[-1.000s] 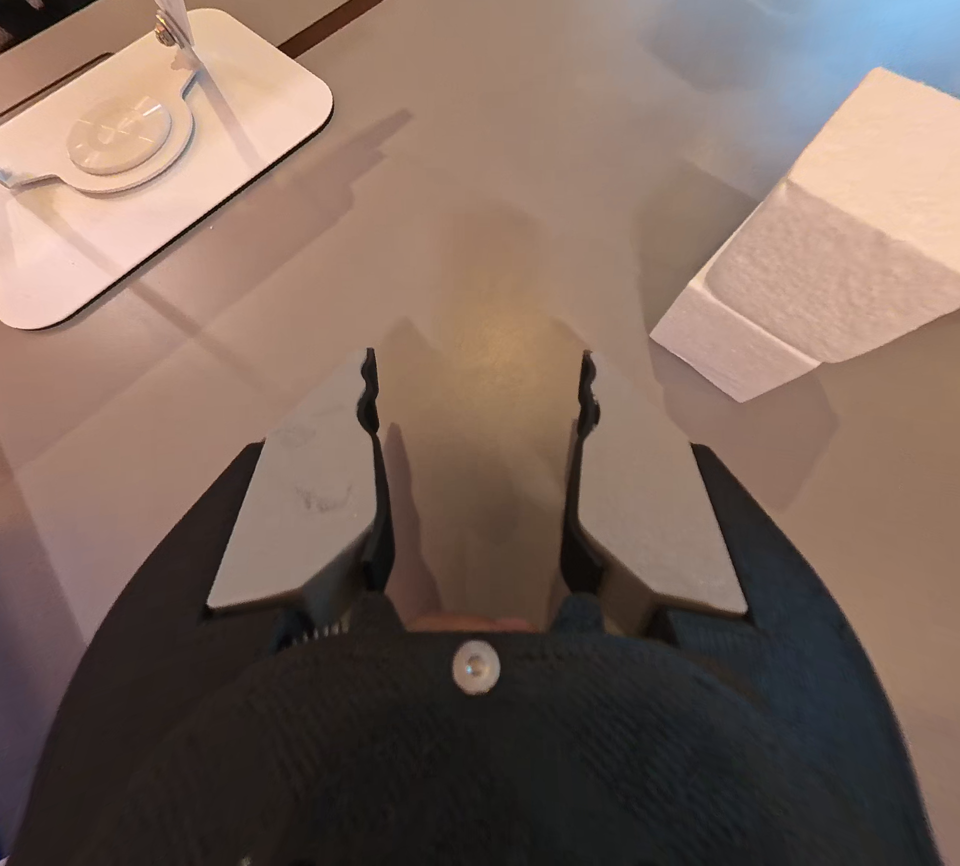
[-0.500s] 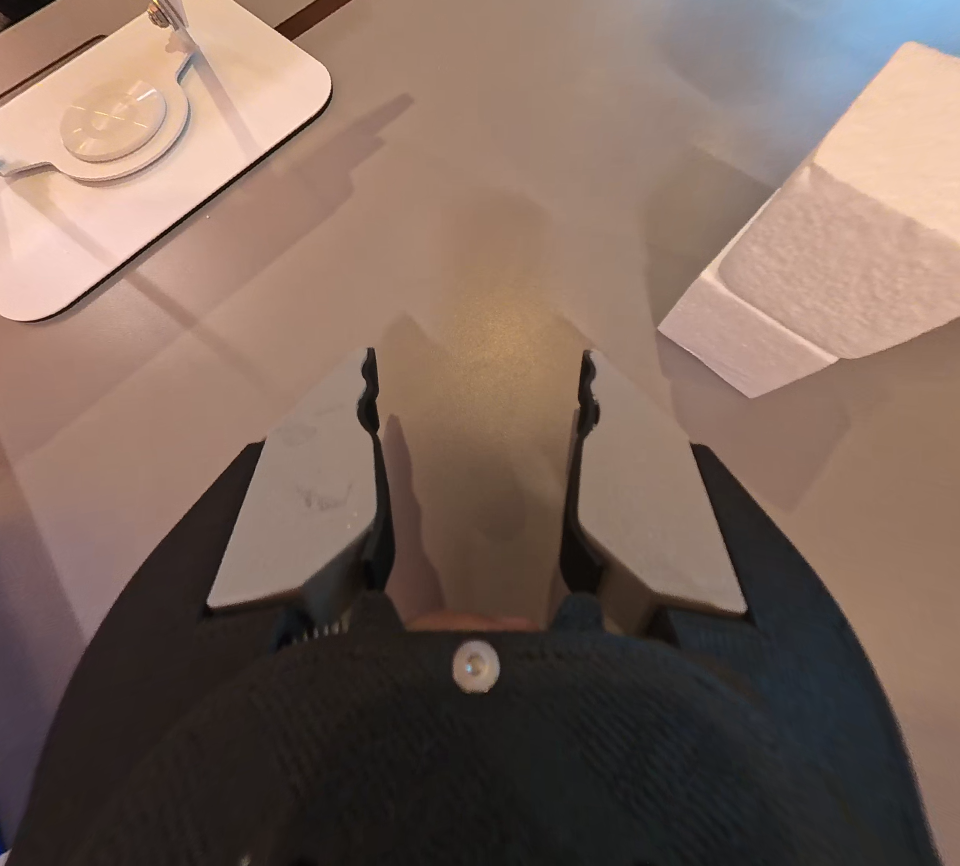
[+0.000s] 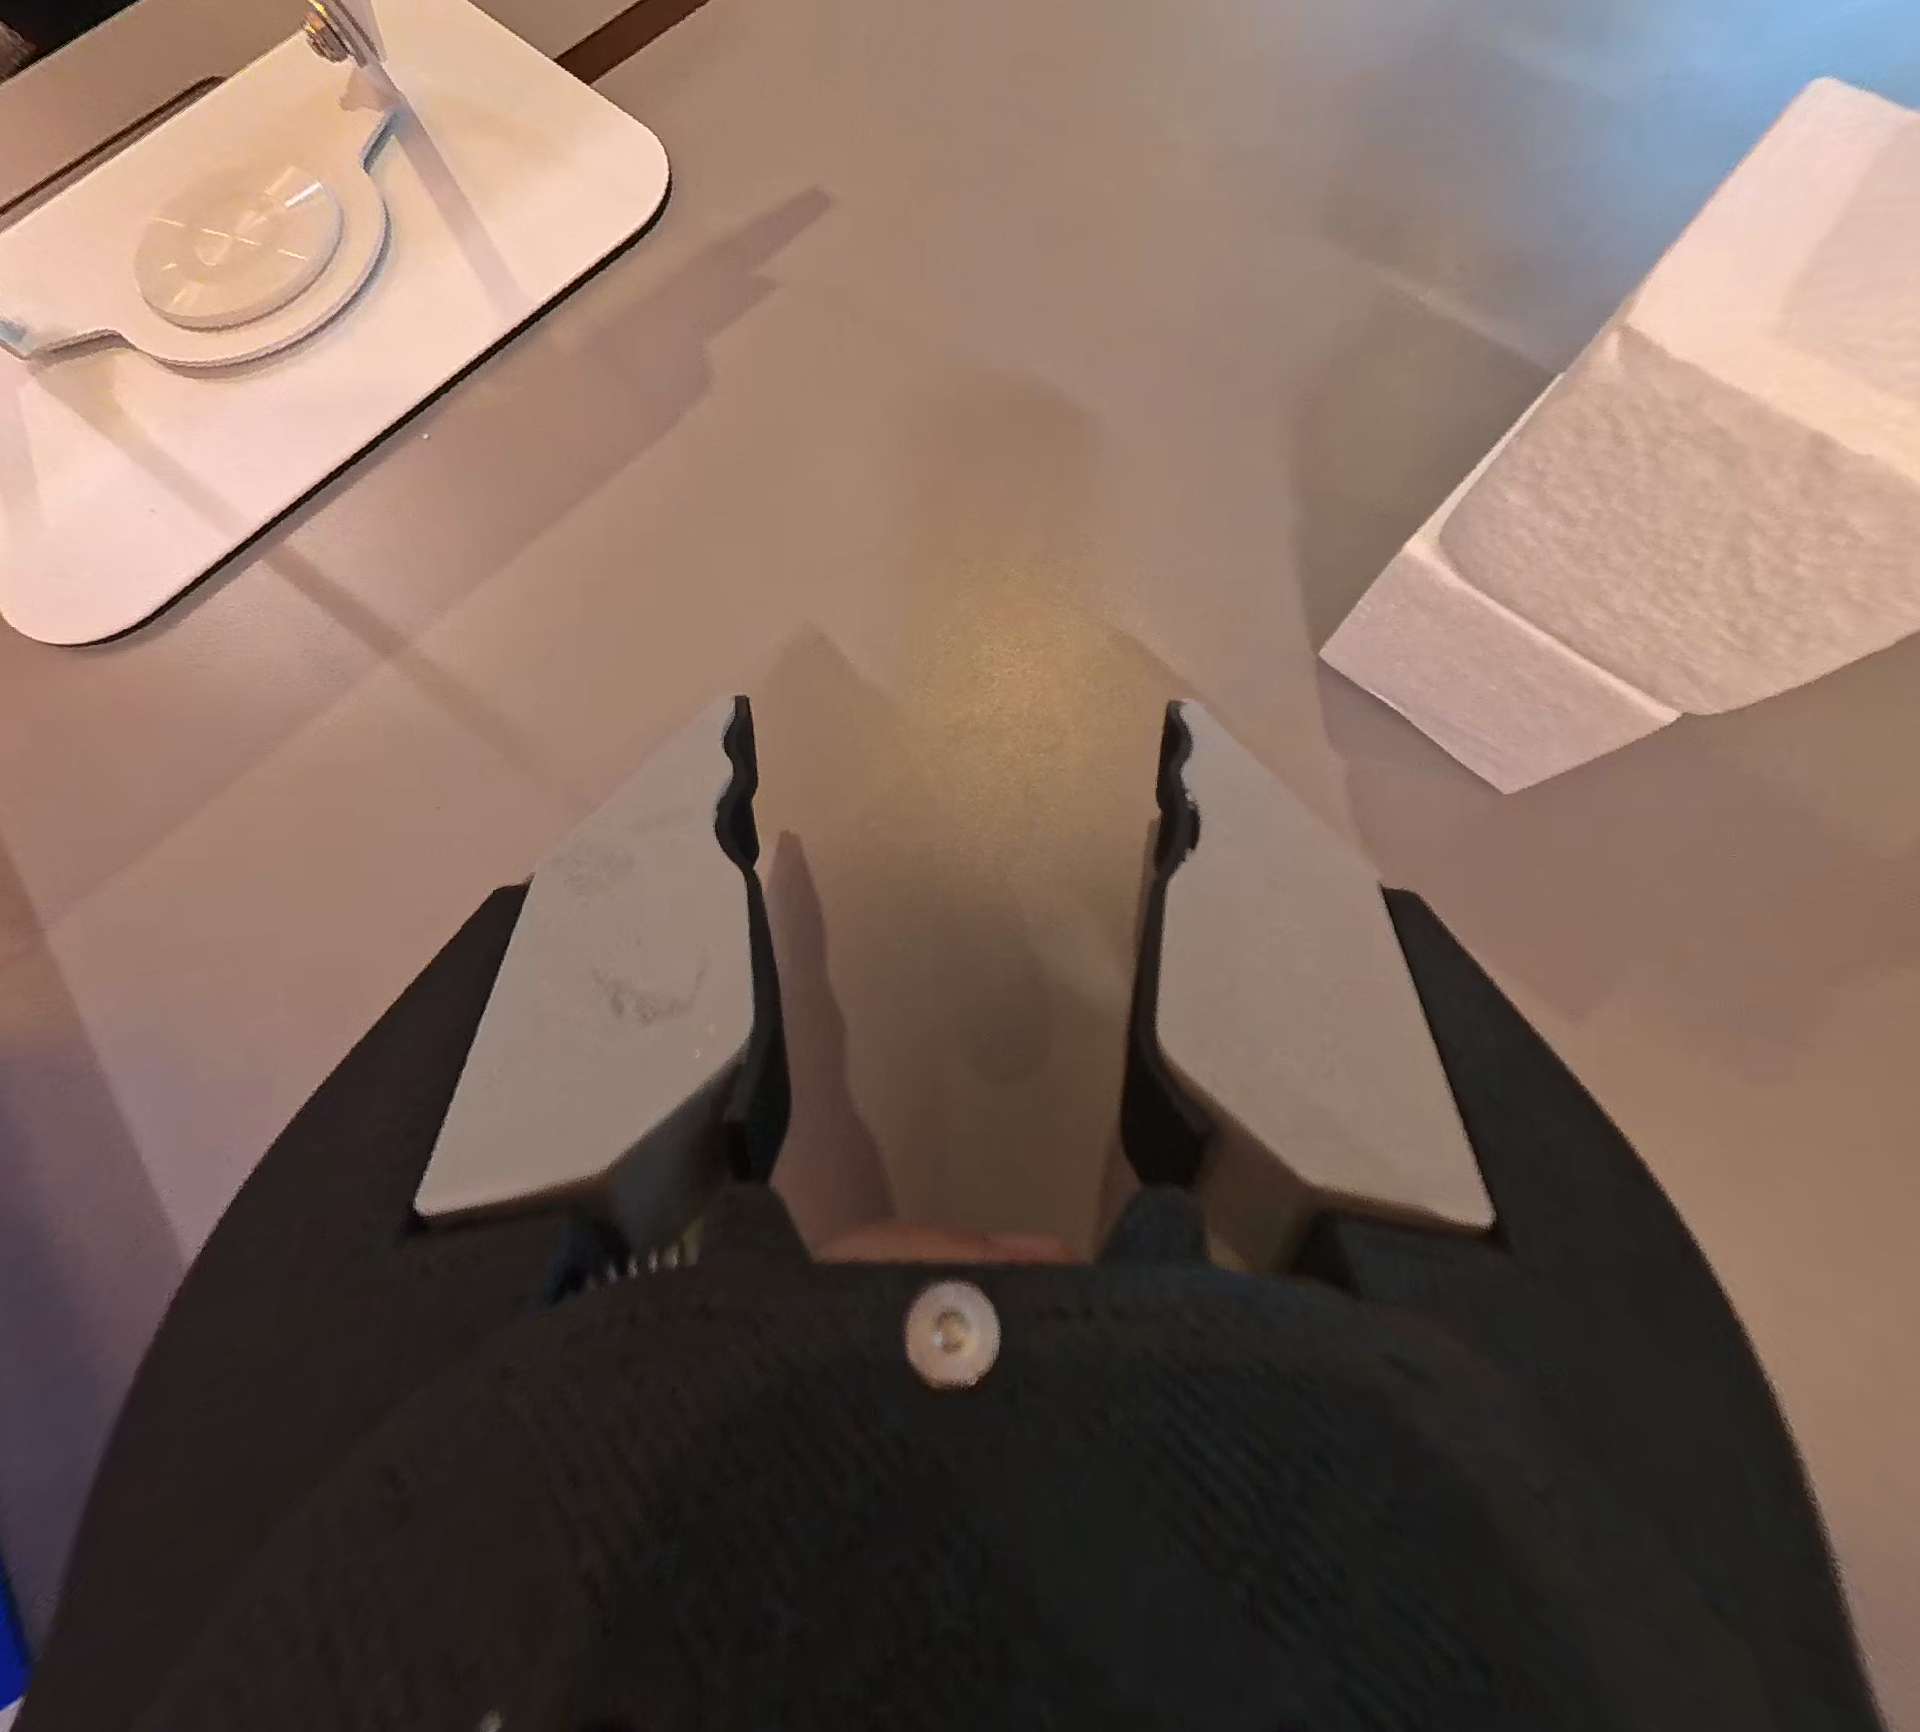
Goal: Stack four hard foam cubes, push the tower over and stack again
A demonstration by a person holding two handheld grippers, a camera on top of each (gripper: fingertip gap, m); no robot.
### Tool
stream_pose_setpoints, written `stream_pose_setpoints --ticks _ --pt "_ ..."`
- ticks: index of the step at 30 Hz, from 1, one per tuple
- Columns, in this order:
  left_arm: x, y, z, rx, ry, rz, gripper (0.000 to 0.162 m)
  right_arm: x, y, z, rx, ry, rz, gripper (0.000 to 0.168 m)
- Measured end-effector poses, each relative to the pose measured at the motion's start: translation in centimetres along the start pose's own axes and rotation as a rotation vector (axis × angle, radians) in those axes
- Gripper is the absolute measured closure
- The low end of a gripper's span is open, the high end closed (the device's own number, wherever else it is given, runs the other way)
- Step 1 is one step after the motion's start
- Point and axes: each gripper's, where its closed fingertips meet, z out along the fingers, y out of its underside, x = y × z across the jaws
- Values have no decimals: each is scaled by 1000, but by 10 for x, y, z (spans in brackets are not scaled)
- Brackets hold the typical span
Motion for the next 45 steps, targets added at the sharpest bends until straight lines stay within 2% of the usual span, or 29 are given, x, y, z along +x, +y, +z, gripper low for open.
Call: stream_pose_setpoints --ticks 6,12,45 --pt "-5 4 0 -18 -13 -28 86 5 -3 20 -219 -5 22 115" --pt "-7 8 1 -44 -24 -48 86 -1 4 30 -289 7 39 115" --pt "-3 8 3 -50 -21 -26 87 -8 26 34 -379 -22 12 115"
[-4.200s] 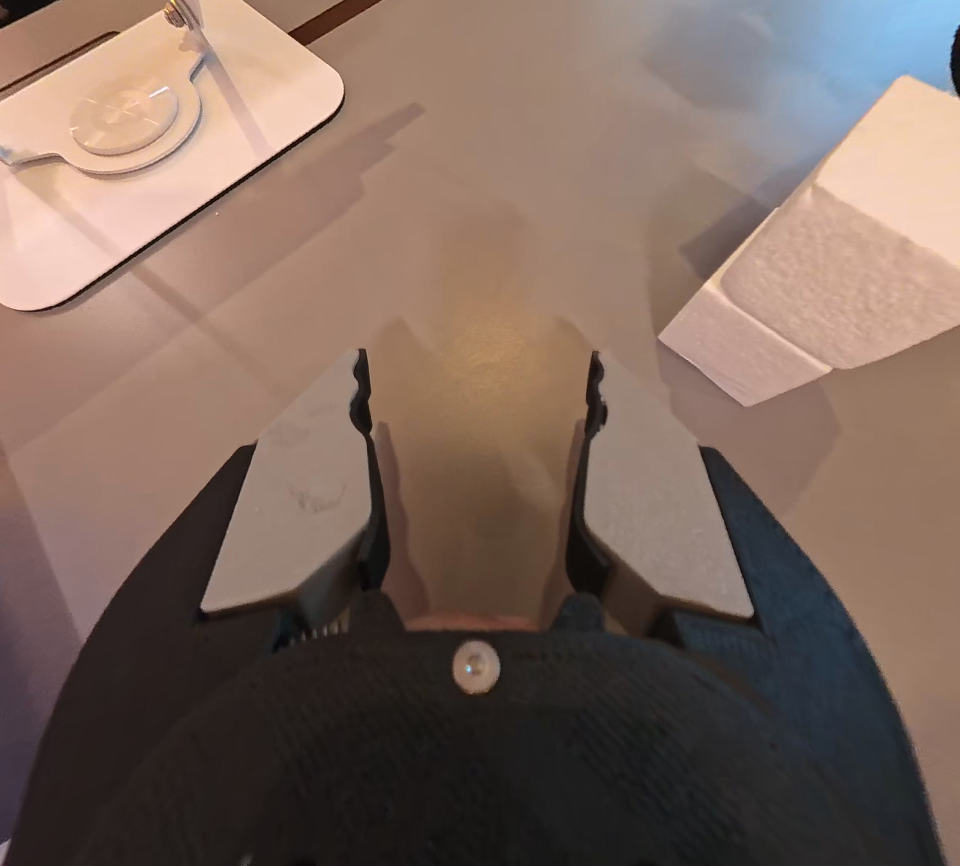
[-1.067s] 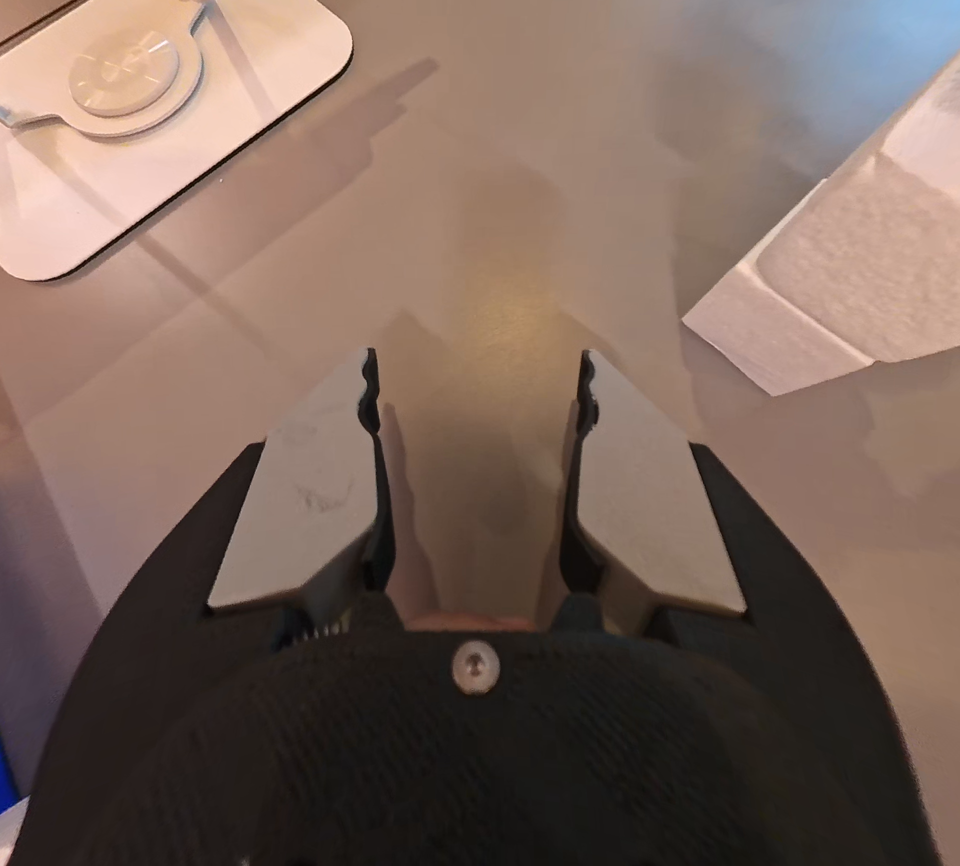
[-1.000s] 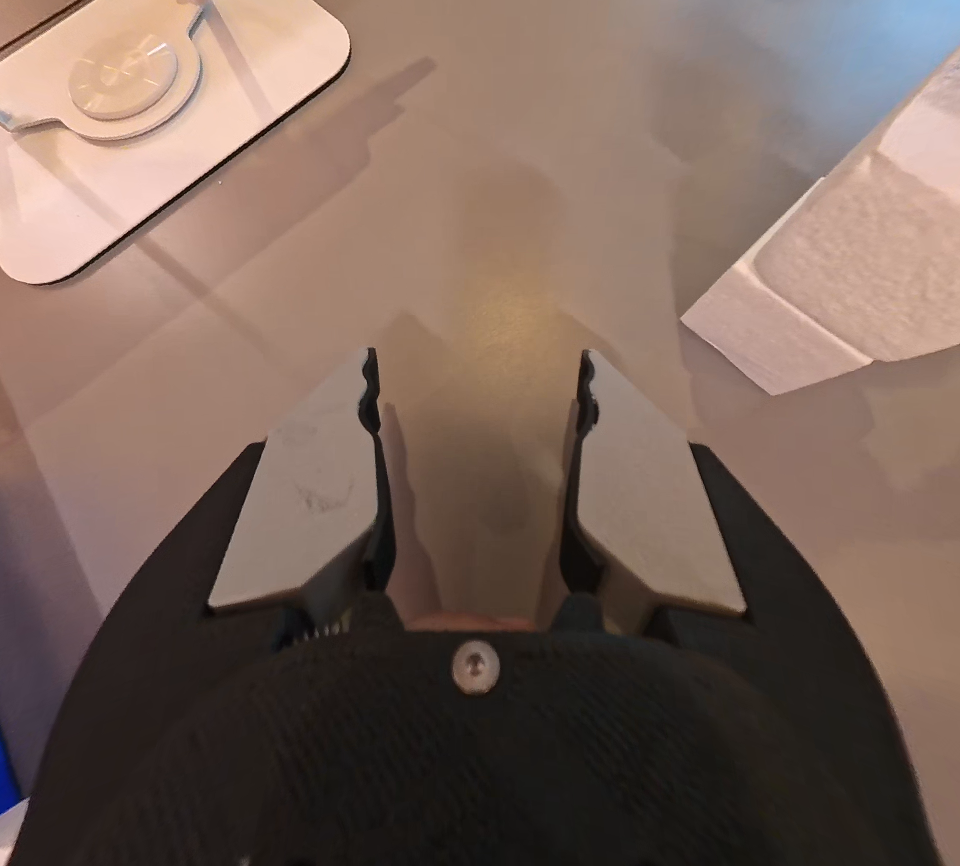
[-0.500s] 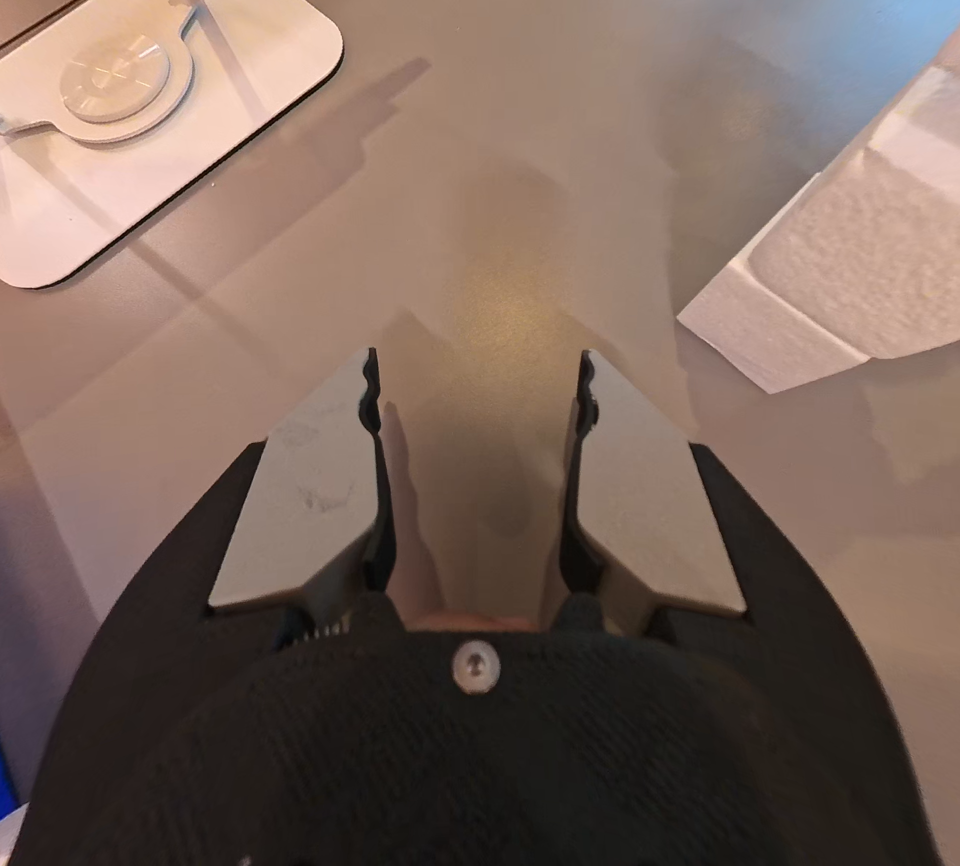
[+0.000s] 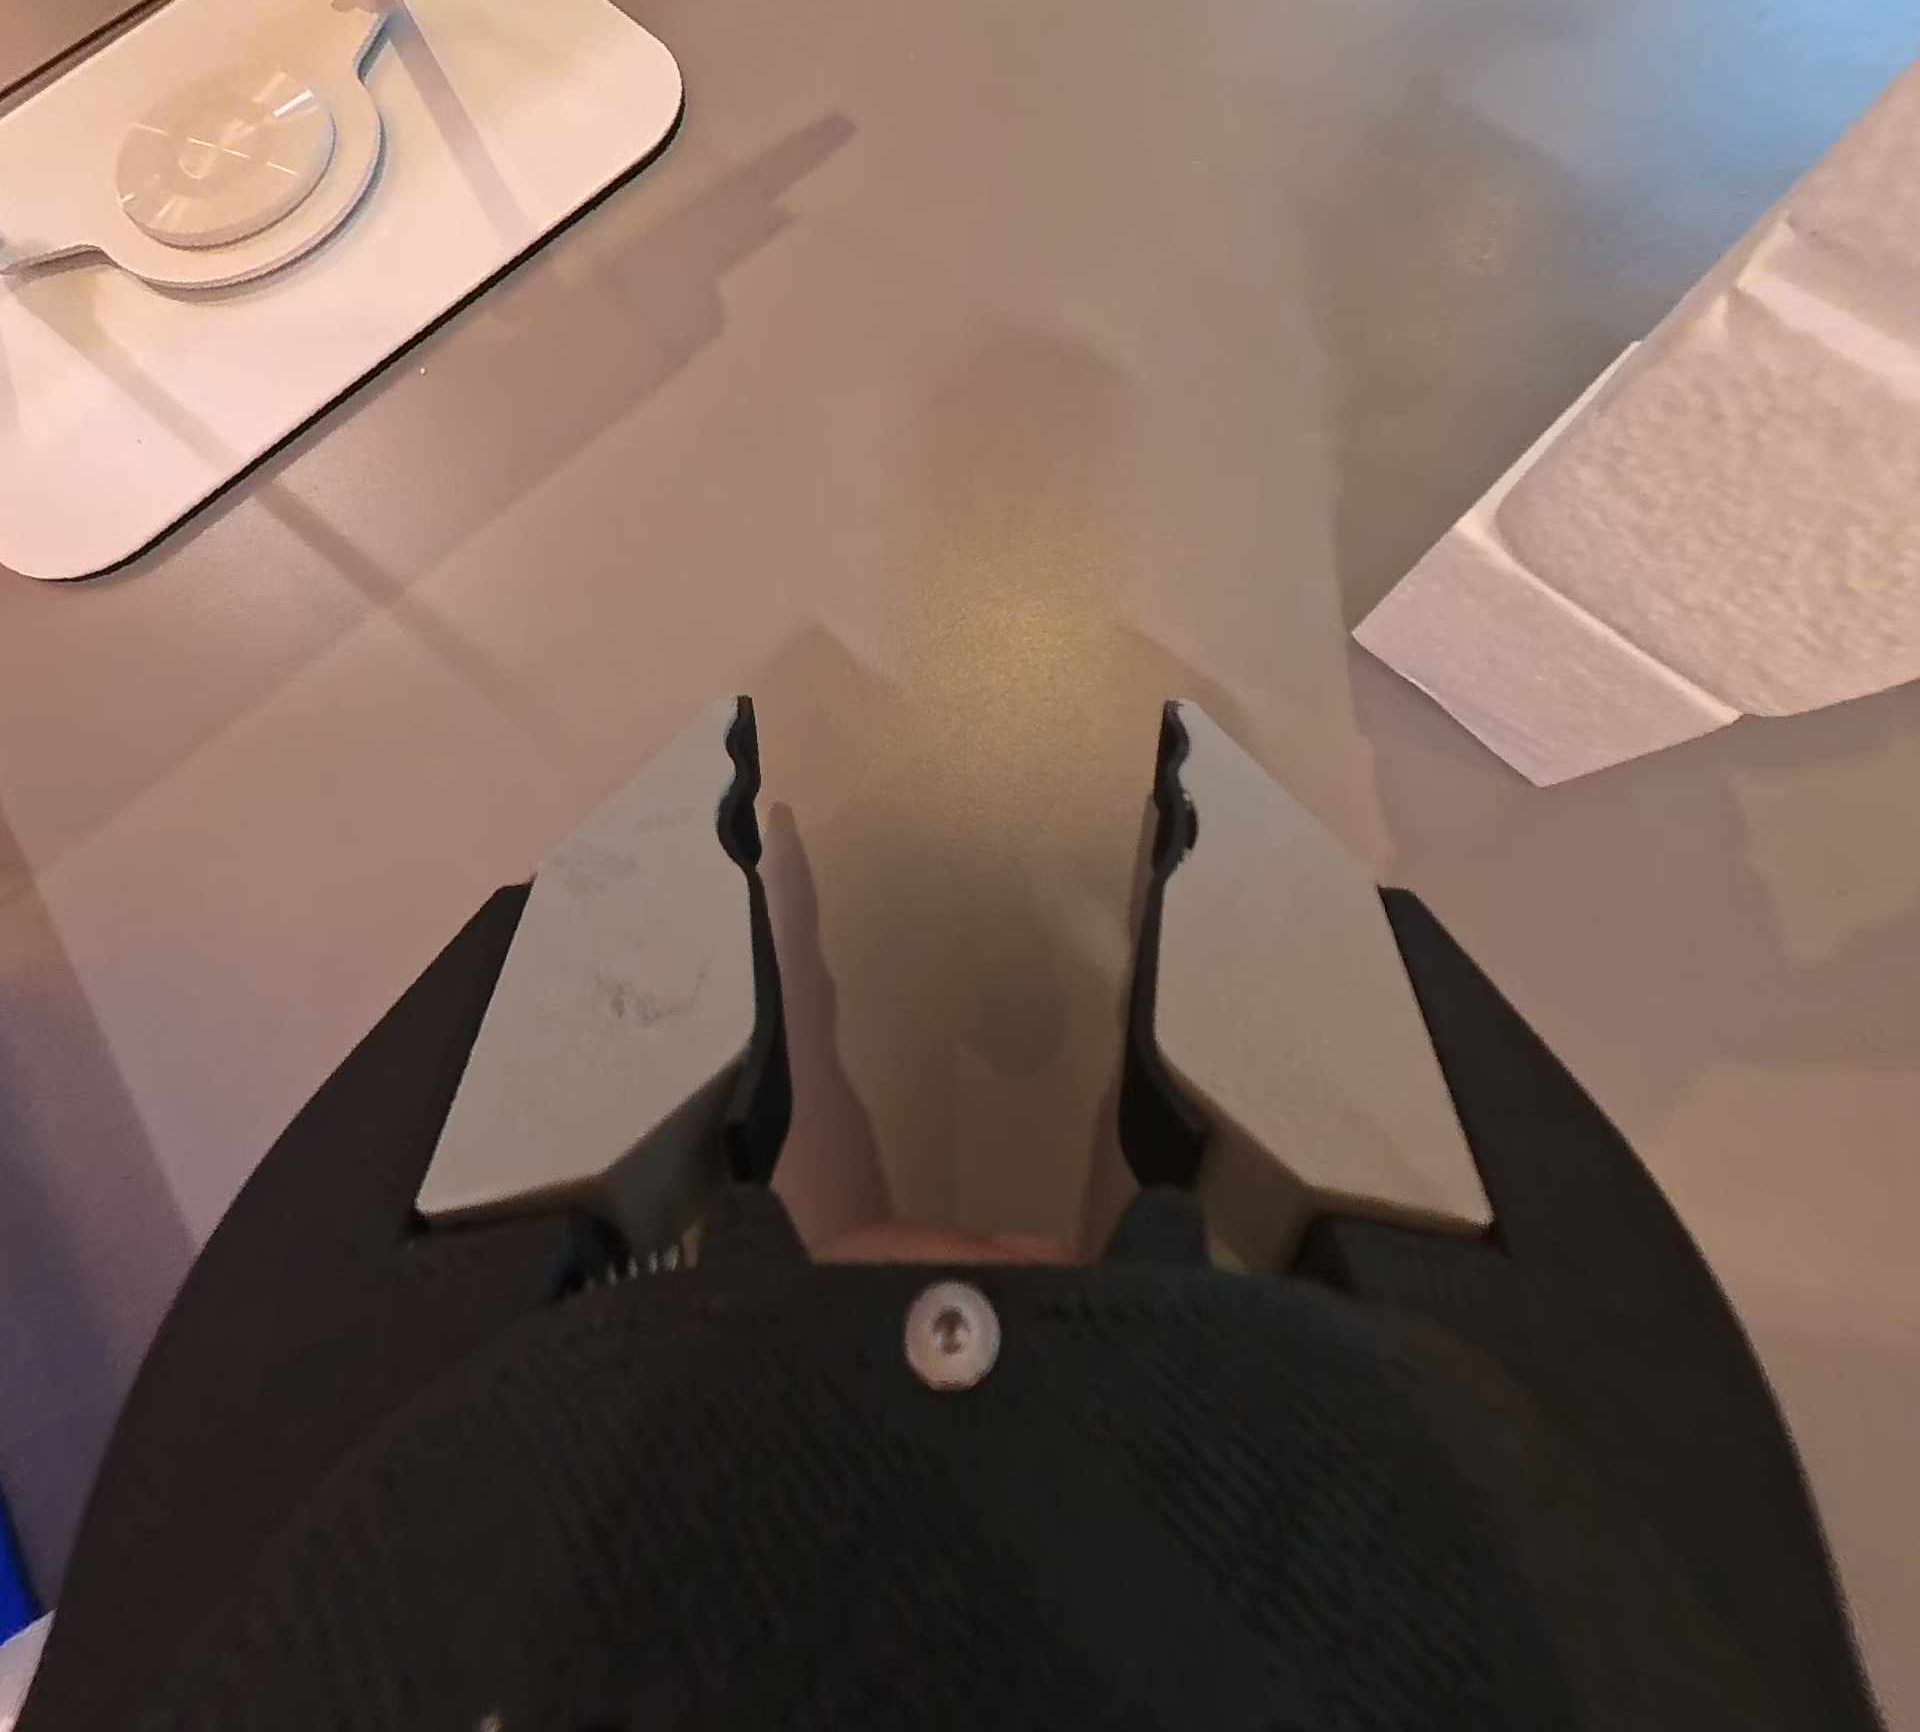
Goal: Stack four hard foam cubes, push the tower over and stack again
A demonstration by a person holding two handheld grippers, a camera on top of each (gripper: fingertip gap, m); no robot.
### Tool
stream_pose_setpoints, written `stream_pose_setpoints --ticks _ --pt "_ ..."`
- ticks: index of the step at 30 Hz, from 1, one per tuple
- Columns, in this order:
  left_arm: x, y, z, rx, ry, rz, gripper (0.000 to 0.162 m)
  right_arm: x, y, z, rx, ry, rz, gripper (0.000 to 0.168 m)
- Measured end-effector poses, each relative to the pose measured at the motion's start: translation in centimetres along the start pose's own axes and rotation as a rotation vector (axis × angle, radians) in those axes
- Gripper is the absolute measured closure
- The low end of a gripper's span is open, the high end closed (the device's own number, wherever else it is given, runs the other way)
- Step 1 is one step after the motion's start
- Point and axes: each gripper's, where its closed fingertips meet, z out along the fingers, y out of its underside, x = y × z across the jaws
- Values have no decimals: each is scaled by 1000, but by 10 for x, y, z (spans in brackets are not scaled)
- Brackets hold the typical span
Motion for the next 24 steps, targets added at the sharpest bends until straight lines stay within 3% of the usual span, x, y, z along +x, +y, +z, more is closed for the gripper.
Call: stream_pose_setpoints --ticks 24 --pt "0 0 0 2 1 0 87 0 4 4 -19 0 -16 115"
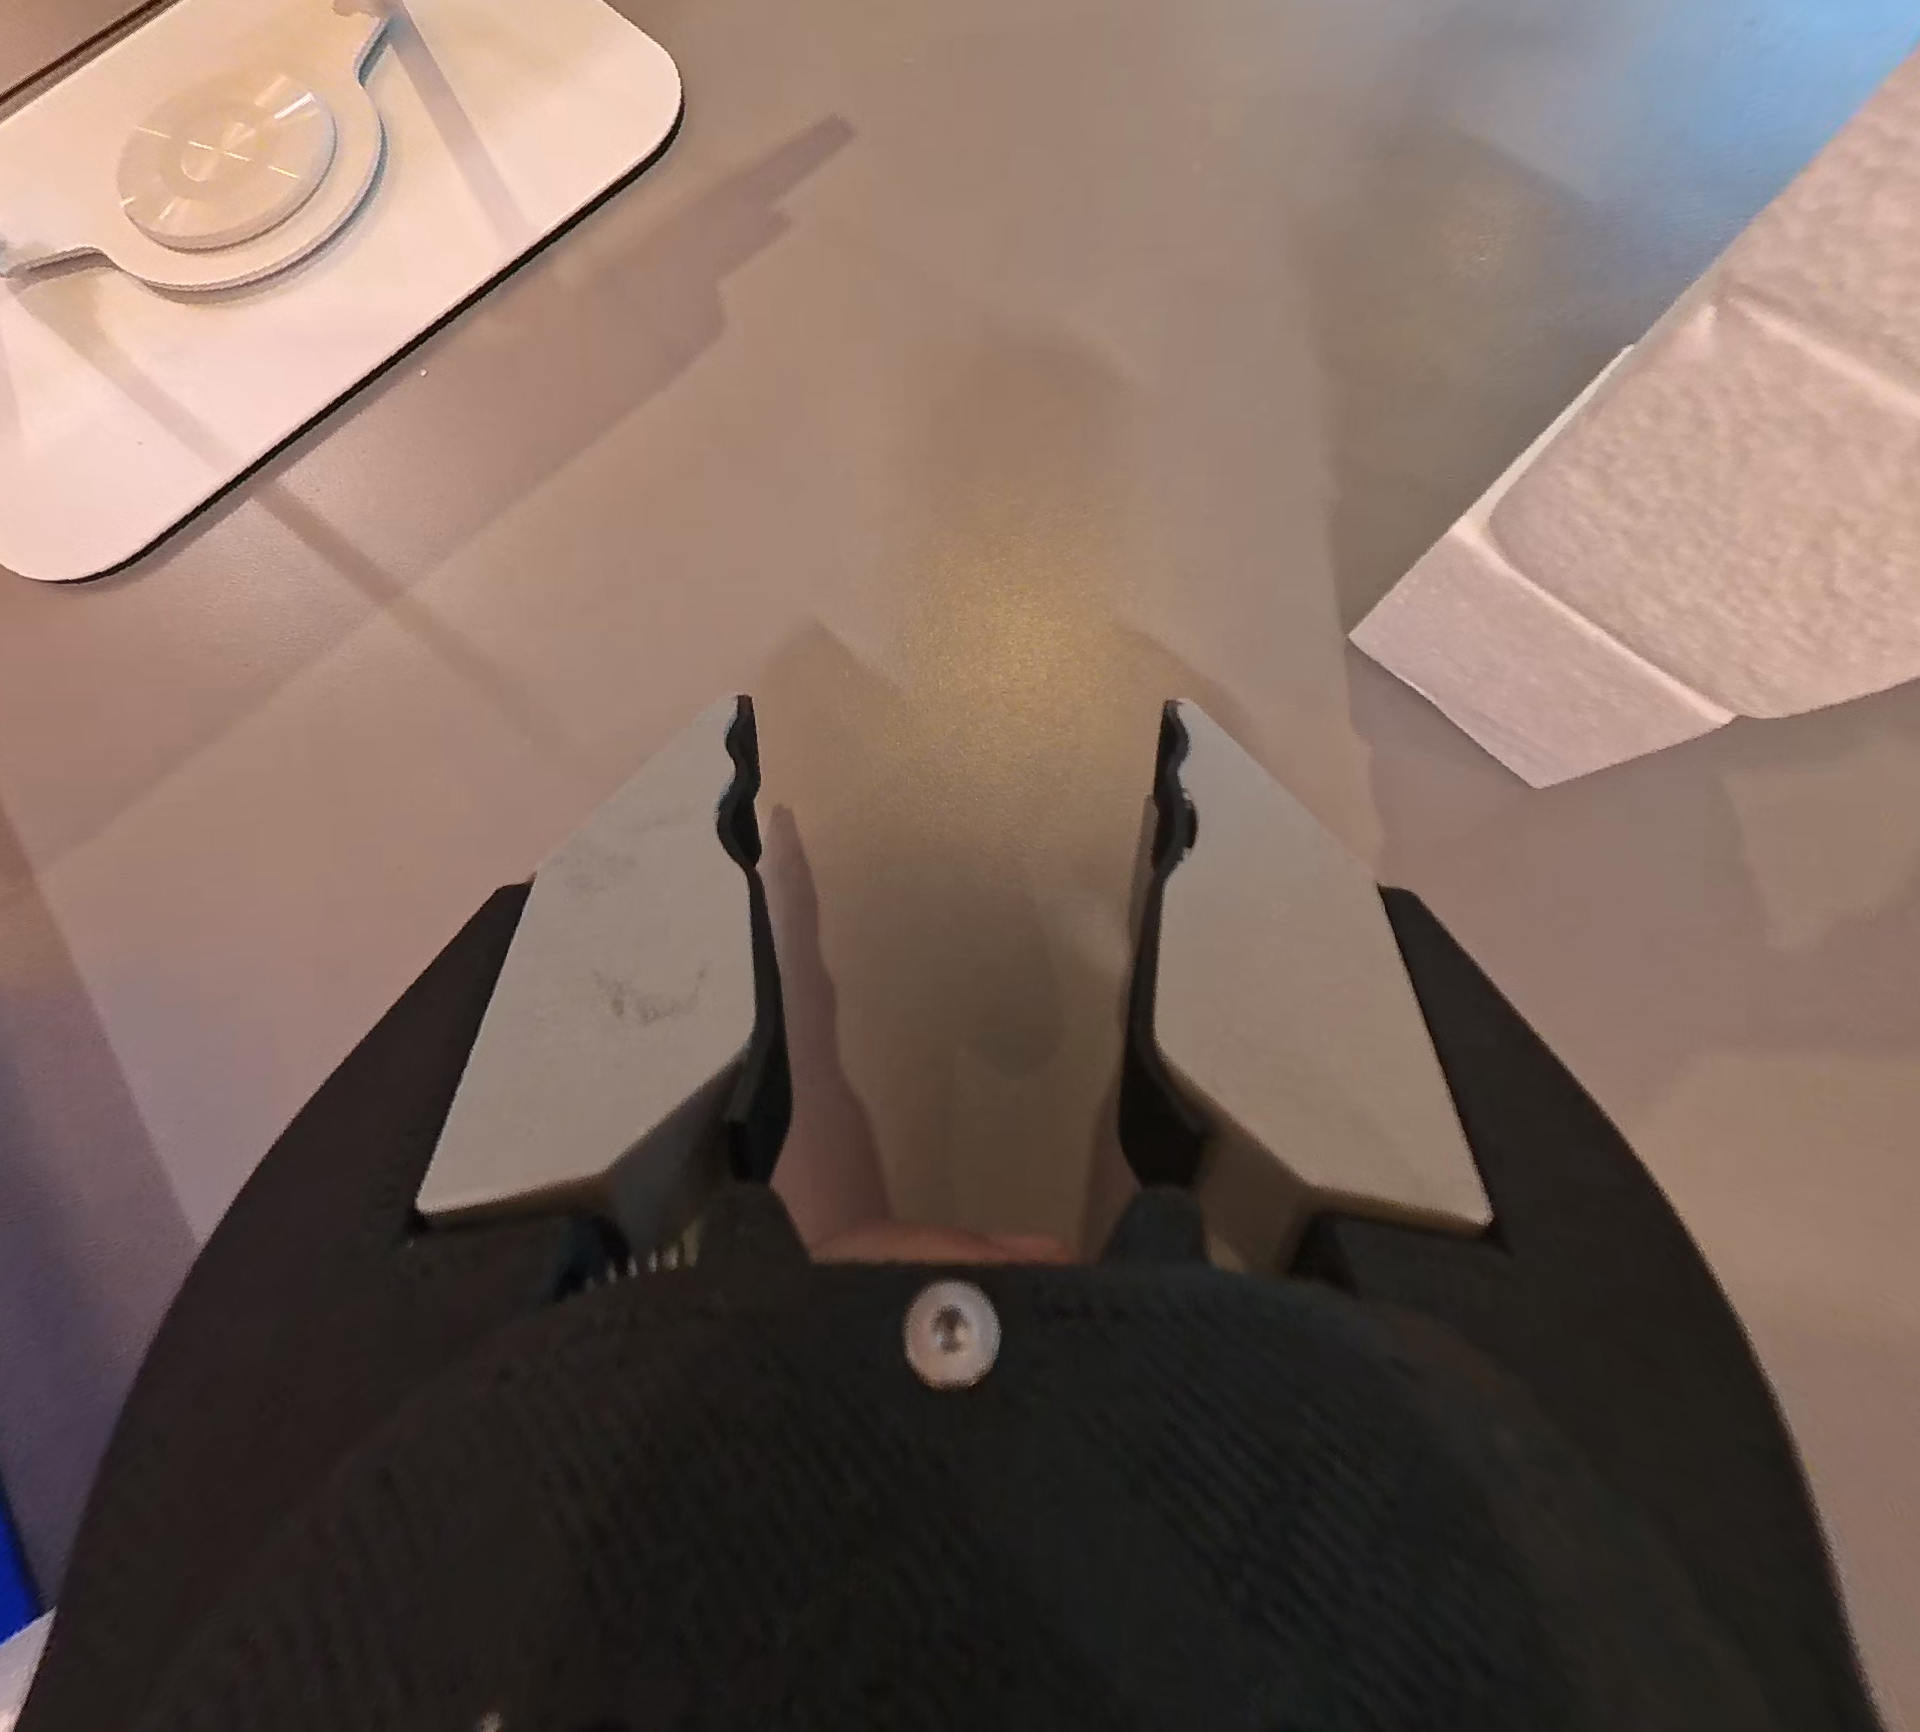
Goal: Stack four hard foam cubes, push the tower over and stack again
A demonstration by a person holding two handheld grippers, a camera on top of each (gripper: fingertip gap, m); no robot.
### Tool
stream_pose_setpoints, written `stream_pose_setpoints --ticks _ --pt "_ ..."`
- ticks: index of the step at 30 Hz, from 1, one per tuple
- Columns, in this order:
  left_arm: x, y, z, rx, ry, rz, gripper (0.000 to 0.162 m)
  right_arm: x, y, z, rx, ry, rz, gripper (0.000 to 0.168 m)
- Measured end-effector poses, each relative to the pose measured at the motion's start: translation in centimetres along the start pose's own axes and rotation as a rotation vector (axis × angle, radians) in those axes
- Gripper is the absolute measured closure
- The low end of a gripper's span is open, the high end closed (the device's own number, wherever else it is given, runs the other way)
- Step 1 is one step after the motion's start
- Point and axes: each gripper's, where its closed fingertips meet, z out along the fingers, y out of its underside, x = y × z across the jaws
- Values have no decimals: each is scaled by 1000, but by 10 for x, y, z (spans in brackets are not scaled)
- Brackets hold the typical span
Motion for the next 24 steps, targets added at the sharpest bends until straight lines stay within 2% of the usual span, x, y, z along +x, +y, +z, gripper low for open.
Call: stream_pose_setpoints --ticks 24 --pt "0 1 0 -3 2 -2 86 -1 1 1 -23 20 -62 110"
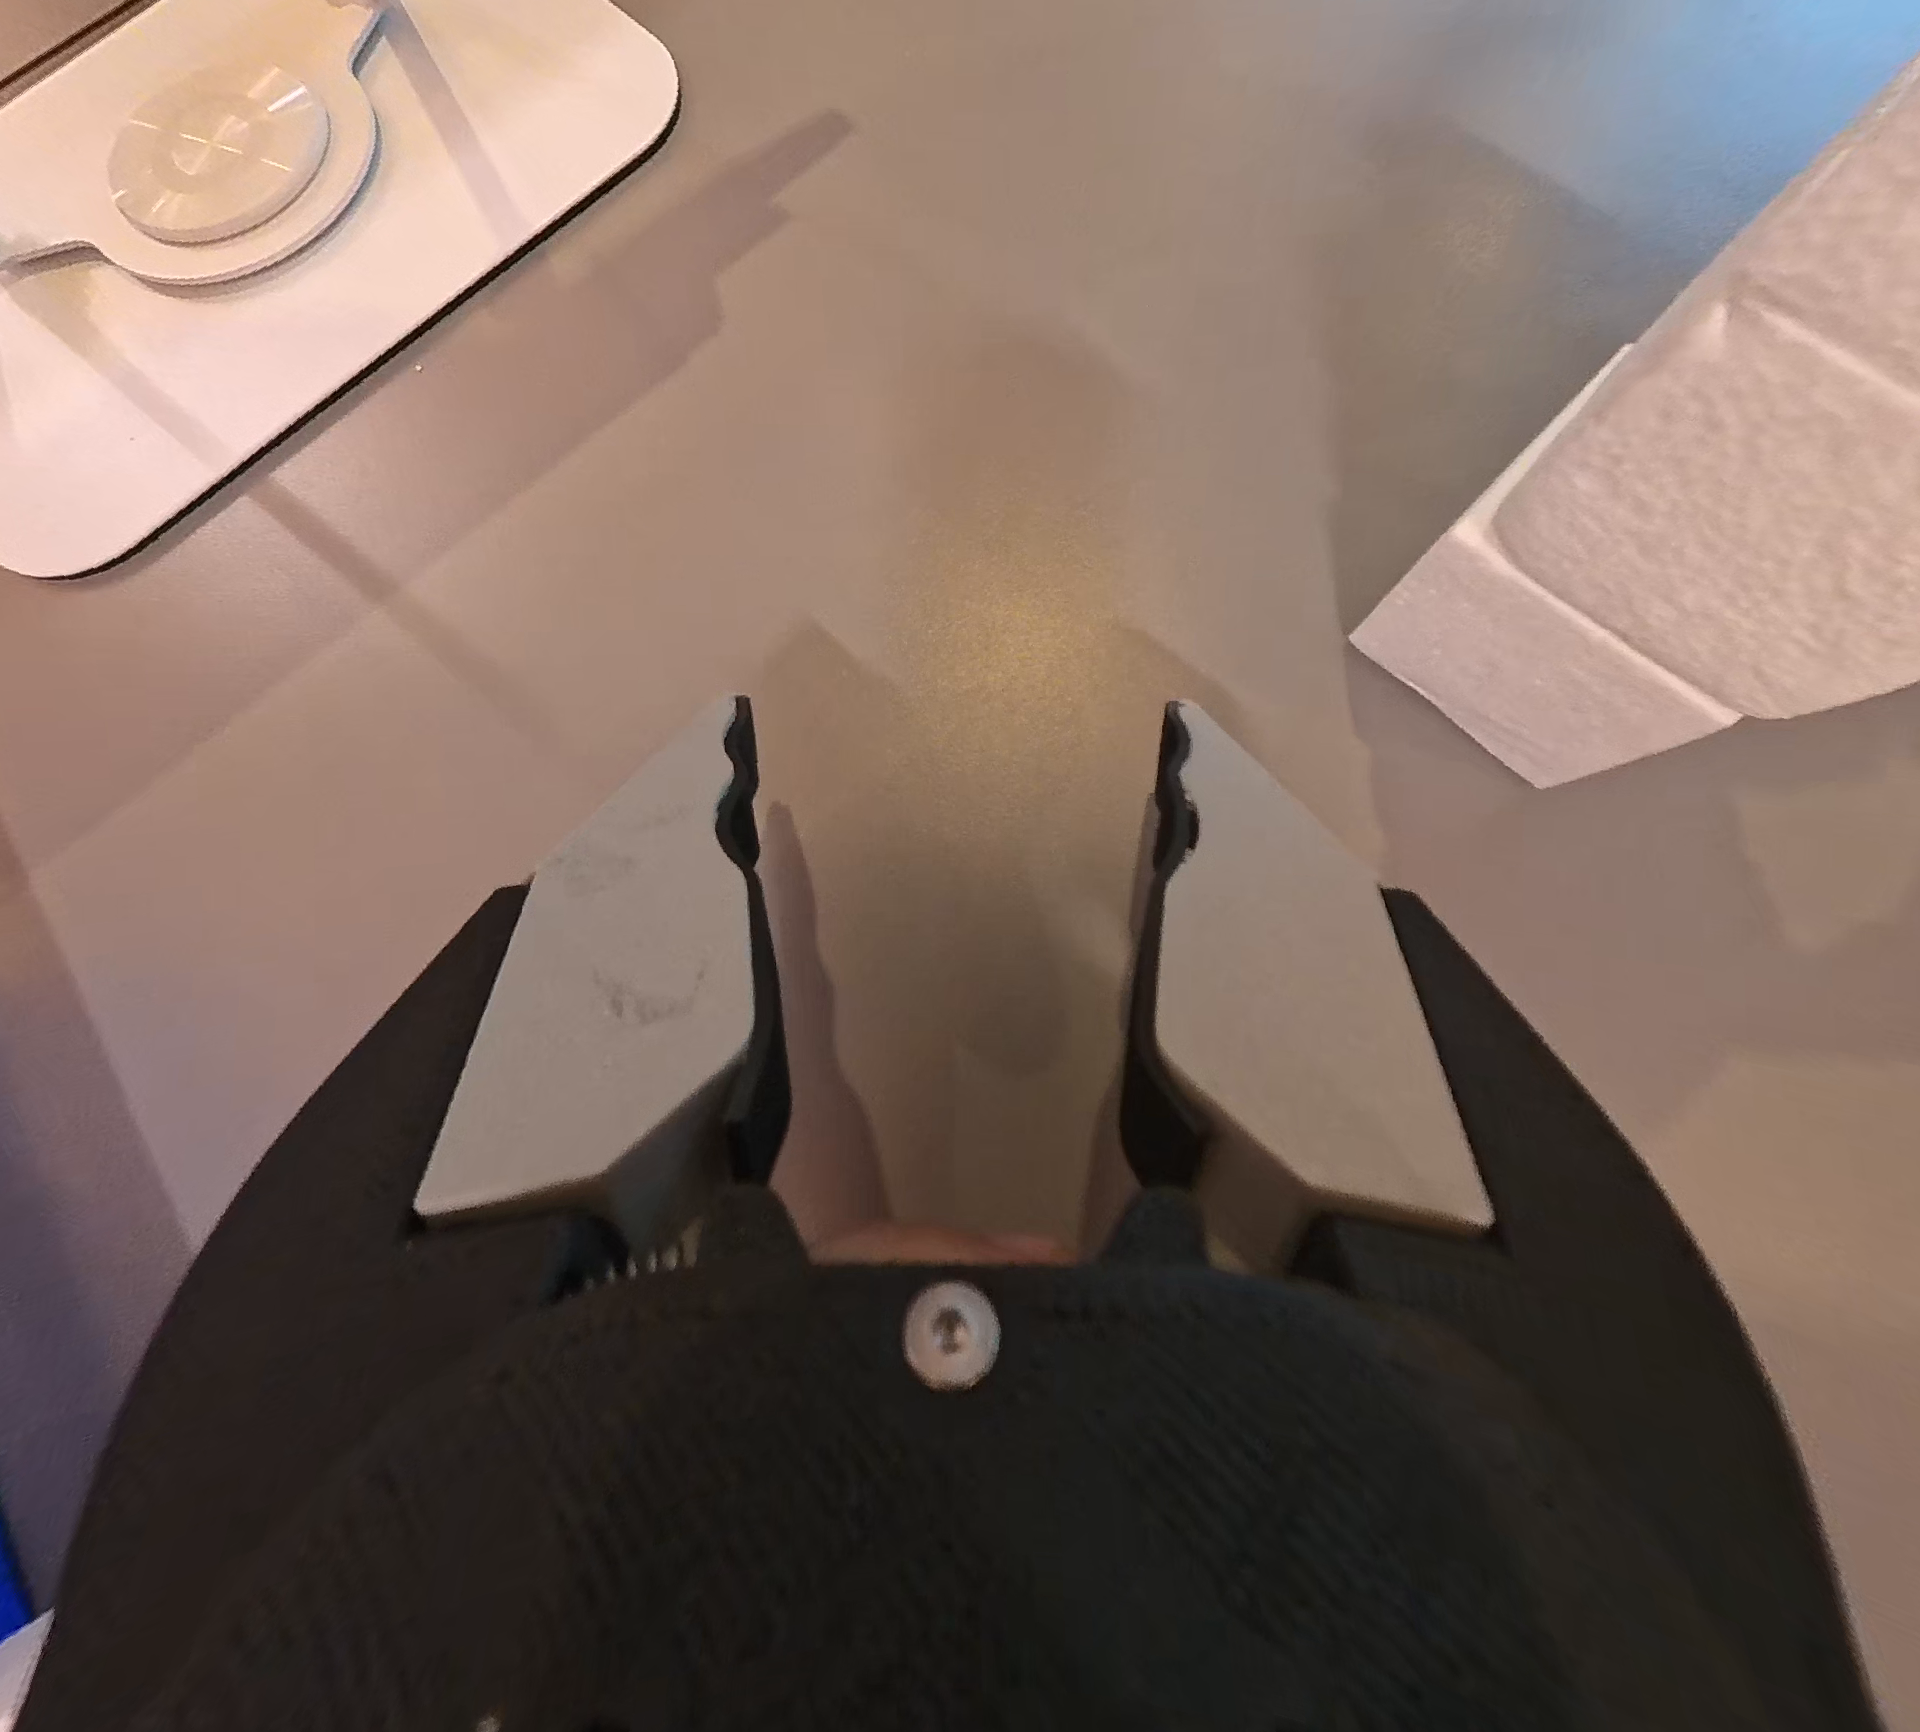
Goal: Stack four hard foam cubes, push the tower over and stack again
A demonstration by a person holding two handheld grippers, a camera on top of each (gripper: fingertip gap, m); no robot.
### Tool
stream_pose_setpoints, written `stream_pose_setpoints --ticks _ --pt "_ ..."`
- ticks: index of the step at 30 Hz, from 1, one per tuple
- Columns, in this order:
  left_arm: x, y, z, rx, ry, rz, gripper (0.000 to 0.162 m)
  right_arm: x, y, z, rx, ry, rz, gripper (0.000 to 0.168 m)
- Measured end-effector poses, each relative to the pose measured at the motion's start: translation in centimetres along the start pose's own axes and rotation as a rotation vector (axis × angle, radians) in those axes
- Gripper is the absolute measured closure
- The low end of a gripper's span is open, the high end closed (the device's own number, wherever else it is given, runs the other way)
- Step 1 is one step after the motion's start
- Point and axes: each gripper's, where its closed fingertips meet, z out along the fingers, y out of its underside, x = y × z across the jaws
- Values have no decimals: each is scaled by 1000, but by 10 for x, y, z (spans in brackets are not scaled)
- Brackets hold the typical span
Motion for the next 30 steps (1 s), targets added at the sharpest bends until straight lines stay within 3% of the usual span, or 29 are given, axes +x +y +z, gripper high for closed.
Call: stream_pose_setpoints --ticks 9,16,19,24,30 --pt "0 -1 0 3 -1 -2 86 1 -15 -13 78 -2 17 107" --pt "-2 -4 -4 17 -4 -4 86 35 -28 -49 285 144 159 85" --pt "-2 -8 -8 40 -6 -9 85 57 -15 -78 443 258 249 87" --pt "-5 -12 -11 62 -29 -13 85 74 24 -111 572 328 403 86" --pt "-22 -9 -16 50 -106 -20 84 77 53 -120 566 365 447 91"
